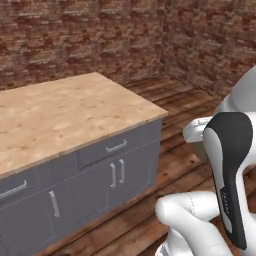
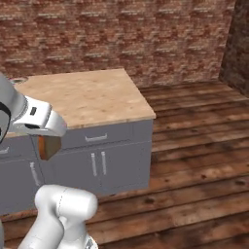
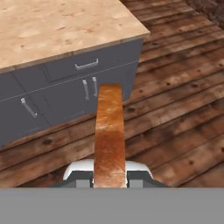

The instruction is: Start the toaster. Once the lever pops up, take the bread to the plate on the dining counter.

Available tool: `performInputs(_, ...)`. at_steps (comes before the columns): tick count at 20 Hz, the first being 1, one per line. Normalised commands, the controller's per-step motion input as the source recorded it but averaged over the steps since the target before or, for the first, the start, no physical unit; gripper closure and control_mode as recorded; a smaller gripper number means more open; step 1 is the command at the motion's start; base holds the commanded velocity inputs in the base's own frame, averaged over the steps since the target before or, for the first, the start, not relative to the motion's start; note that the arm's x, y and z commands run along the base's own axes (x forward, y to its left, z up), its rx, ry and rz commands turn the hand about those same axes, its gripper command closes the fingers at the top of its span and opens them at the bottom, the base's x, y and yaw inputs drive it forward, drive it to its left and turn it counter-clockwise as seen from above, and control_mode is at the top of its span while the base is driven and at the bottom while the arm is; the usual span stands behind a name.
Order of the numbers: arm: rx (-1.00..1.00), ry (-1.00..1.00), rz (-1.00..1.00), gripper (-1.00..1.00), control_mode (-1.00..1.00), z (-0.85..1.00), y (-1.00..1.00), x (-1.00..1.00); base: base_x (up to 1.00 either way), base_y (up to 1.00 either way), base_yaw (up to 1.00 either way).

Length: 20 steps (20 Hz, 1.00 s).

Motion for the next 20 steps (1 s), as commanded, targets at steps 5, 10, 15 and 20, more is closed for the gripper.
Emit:
performInputs(5,0.0,0.0,0.0,1.0,1.0,0.0,0.0,0.0,0.97,-1.0,0.15)
performInputs(10,0.0,0.0,0.0,1.0,1.0,0.0,0.0,0.0,0.92,-1.0,0.17)
performInputs(15,0.0,0.0,0.0,1.0,1.0,0.0,0.0,0.0,0.8,-1.0,0.25)
performInputs(20,0.0,0.0,0.0,1.0,1.0,0.0,0.0,0.0,0.73,-1.0,0.34)
